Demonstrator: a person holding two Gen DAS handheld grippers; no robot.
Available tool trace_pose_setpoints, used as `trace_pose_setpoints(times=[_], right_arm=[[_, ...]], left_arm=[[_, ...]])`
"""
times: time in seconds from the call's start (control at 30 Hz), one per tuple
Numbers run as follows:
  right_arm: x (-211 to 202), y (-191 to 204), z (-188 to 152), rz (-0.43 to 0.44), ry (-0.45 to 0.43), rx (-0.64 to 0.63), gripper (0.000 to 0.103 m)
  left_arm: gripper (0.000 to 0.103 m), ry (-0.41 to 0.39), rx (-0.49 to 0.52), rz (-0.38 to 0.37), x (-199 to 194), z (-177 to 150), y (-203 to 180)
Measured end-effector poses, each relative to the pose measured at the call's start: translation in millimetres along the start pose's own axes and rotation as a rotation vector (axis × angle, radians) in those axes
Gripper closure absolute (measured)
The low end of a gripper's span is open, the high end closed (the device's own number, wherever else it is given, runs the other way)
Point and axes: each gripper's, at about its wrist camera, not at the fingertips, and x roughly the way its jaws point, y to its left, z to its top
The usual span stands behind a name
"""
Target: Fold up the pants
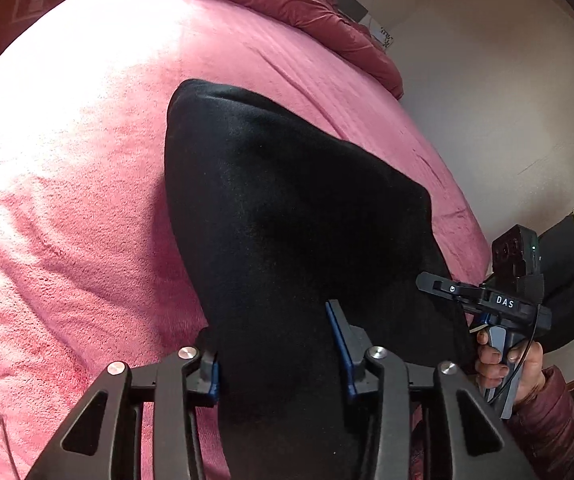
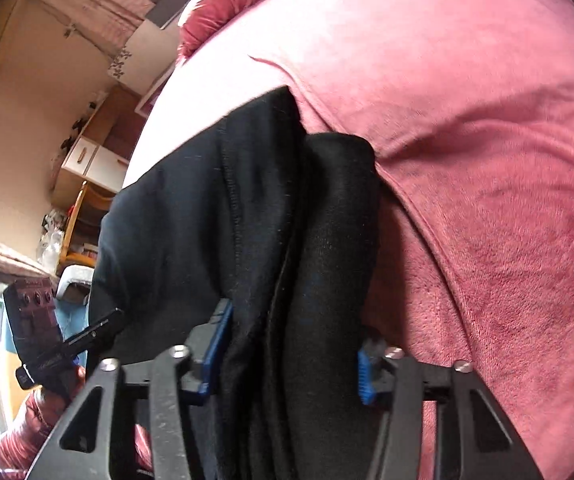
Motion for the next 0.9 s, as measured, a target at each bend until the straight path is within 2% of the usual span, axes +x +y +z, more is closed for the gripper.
trace_pose_setpoints(times=[0.2, 0.43, 0.57, 0.67, 0.73, 0.83, 0.9], right_arm=[[-10, 40, 29, 0.063, -0.043, -0.093, 0.059], [34, 97, 96, 0.109, -0.041, -0.173, 0.059], [70, 119, 126, 0.108, -0.001, -0.188, 0.058], [103, 118, 134, 0.076, 0.057, -0.177, 0.057], [123, 111, 130, 0.025, 0.089, -0.163, 0.048], [128, 97, 124, 0.055, 0.079, -0.136, 0.042], [126, 89, 122, 0.061, 0.077, -0.127, 0.038]], left_arm=[[0.064, -0.113, 0.049, 0.003, -44, 21, -8], [0.063, -0.214, 0.007, 0.098, -70, 76, 23], [0.061, -0.223, -0.036, 0.17, -61, 99, 46], [0.055, -0.178, -0.084, 0.245, -37, 104, 70], [0.049, -0.123, -0.121, 0.299, -12, 100, 84], [0.039, -0.128, -0.137, 0.316, -1, 87, 93], [0.038, -0.139, -0.167, 0.296, -3, 79, 97]])
